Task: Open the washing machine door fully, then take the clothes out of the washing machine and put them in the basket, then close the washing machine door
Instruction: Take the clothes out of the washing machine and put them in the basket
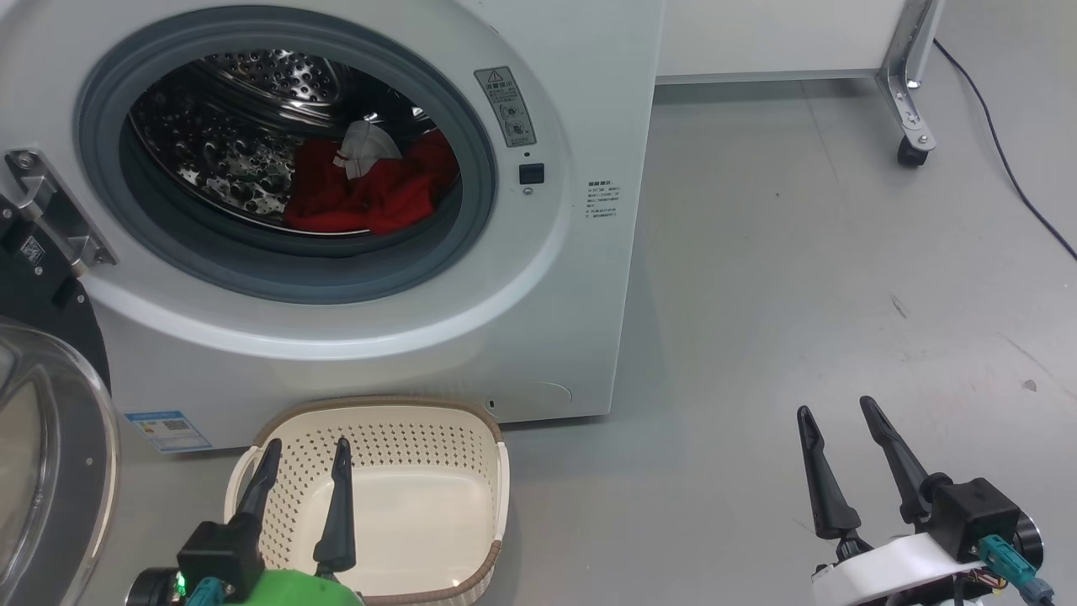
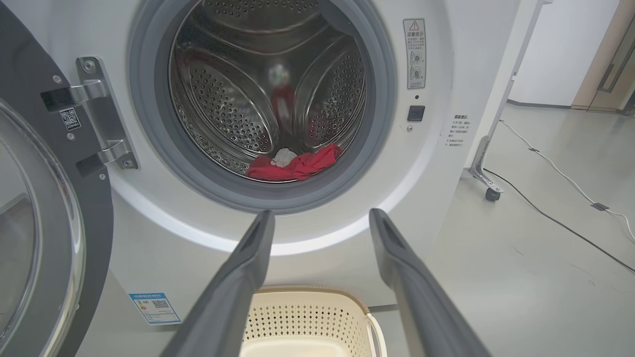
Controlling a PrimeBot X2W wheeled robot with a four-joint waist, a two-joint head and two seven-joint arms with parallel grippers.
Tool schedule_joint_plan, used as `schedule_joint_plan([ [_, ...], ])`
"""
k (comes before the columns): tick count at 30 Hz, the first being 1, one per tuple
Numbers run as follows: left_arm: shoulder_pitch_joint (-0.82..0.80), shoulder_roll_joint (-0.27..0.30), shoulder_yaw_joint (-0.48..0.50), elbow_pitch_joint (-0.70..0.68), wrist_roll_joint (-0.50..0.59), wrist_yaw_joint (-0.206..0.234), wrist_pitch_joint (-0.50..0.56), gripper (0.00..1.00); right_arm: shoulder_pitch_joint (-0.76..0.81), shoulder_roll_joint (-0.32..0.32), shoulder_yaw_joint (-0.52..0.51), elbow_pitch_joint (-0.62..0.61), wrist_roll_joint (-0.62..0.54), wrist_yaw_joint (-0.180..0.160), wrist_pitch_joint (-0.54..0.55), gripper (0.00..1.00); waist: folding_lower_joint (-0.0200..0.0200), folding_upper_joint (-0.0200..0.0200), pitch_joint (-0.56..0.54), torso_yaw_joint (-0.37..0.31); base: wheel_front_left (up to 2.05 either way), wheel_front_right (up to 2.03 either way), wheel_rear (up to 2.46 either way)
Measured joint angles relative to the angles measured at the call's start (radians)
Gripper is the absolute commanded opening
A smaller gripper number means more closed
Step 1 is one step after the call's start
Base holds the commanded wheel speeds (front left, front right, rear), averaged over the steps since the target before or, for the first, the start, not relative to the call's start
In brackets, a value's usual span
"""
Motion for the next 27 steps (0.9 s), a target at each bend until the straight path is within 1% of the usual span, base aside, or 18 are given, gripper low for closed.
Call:
schedule_joint_plan([
  [20,-0.004,0.0,-0.011,0.001,-0.006,0.001,0.0,1.0,0.0,0.0,-0.002,-0.007,0.0,0.0,0.0,1.0,0.0,0.0,0.026,0.0,0.0,0.0,0.0],
  [27,-0.03,0.0,-0.032,0.0,-0.01,0.0,0.0,1.0,-0.001,0.0,-0.005,-0.017,0.0,0.0,0.0,1.0,0.0,0.0,0.044,0.001,0.0,0.0,0.0],
])
